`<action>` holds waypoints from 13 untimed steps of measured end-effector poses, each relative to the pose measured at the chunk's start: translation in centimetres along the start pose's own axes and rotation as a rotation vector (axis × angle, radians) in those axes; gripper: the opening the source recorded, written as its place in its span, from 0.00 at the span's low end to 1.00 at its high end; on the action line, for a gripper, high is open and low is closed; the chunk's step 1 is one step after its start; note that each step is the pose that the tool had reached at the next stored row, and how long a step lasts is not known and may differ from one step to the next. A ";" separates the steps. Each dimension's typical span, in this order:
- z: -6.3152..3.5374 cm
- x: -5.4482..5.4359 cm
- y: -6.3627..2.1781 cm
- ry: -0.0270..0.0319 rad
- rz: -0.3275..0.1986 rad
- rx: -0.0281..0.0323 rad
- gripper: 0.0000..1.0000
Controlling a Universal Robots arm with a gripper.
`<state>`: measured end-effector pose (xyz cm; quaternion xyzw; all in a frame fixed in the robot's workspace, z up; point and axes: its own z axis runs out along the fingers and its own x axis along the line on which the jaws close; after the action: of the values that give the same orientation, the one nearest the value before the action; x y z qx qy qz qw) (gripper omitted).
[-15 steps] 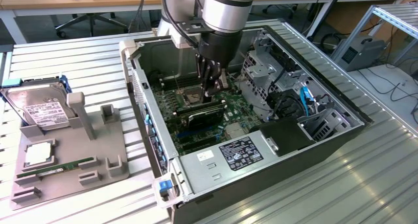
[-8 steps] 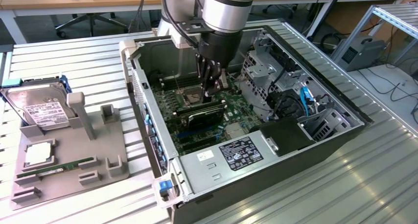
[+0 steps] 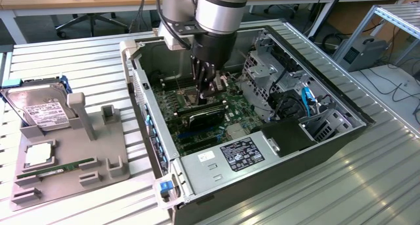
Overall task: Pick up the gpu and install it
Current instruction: 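Press down on the gpu until it lock into place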
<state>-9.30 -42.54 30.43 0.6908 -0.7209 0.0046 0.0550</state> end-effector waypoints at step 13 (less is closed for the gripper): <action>1.08 0.0 2.12 0.0000 0.000 0.0000 0.11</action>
<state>-11.49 -42.55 29.51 0.6908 -0.7209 0.0047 0.0550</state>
